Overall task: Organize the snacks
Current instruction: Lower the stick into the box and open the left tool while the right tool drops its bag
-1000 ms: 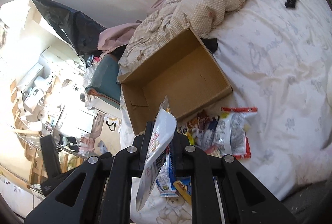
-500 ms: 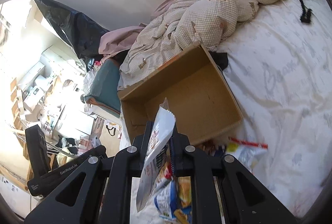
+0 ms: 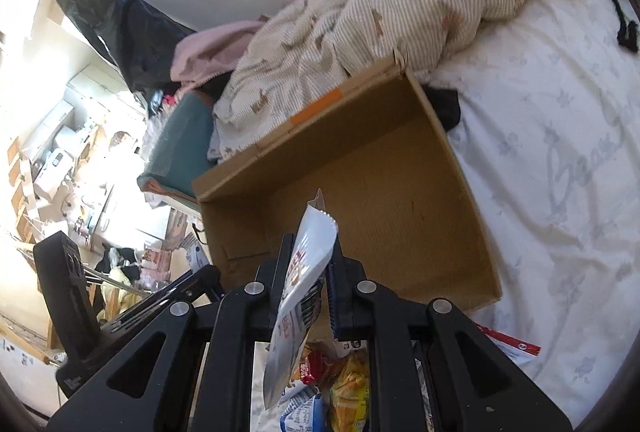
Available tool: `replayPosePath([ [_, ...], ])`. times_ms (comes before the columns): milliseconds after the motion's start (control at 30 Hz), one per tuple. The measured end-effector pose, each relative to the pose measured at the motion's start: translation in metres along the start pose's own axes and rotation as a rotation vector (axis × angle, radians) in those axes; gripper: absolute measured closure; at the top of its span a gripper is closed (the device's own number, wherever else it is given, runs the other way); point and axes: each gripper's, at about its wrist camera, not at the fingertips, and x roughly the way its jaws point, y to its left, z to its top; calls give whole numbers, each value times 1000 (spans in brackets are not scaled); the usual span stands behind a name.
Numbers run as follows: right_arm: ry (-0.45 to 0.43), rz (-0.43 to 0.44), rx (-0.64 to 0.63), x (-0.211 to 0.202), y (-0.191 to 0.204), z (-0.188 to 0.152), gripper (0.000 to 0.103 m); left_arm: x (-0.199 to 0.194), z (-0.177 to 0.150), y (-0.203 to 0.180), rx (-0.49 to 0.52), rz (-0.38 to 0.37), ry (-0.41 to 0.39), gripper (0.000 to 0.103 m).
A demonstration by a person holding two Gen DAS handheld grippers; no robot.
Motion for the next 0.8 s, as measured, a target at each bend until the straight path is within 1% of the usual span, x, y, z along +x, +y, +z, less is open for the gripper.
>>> replayPosePath([
  [100,28,1,2,11,0,-3,89,10,0,0,3,-7,10,88],
  [200,56,-7,-17,21,2,-7,88,16,-3,1,16,10,7,88],
  [333,86,-16,-31,29,3,-10,88,21,-4,4,1,4,26,88],
  [500,117,-19,-25,35,1,-13,88,21,-5,6,-13,-2,28,88],
  [733,131,-24,-35,38,1,-13,88,20,-5,4,0,1,25,87],
  [800,131,-22,-32,39,0,-11,86,19,-6,3,7,0,23,86],
])
